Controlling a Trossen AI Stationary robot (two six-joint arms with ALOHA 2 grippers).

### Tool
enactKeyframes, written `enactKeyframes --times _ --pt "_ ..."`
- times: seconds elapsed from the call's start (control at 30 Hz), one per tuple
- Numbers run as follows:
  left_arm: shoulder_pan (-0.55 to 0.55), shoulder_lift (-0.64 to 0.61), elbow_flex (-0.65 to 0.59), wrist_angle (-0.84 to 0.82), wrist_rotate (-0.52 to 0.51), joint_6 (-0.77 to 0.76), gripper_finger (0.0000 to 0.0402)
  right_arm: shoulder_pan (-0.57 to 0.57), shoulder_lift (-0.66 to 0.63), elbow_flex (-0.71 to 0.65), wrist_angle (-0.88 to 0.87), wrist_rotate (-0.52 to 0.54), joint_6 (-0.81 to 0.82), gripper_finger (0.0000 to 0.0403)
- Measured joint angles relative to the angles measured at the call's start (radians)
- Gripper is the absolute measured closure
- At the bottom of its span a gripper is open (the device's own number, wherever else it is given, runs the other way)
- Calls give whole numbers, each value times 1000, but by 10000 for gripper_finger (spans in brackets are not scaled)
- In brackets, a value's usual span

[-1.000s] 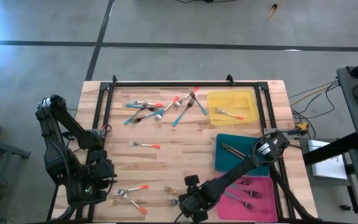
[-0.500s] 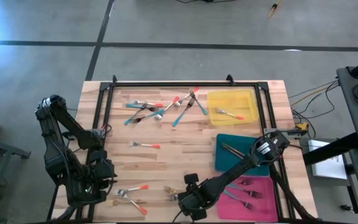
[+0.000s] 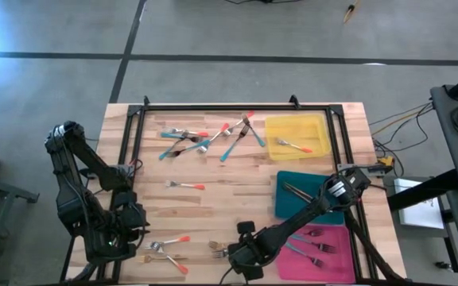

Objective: Sort silverware by color (type)
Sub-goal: Put the orange fork into the yellow bin

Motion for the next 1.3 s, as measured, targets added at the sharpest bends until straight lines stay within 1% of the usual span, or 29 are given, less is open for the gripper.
enactKeyframes --times 0.17,0.57,1.3 --pt "0 0 0 -2 0 0 325 0 -21 -1 -1 -8 0 340" --pt "0 0 0 -4 0 0 325 0 -31 93 7 -24 -11 340" --pt "0 0 0 -4 -1 0 325 -5 -31 23 29 -23 -17 339"
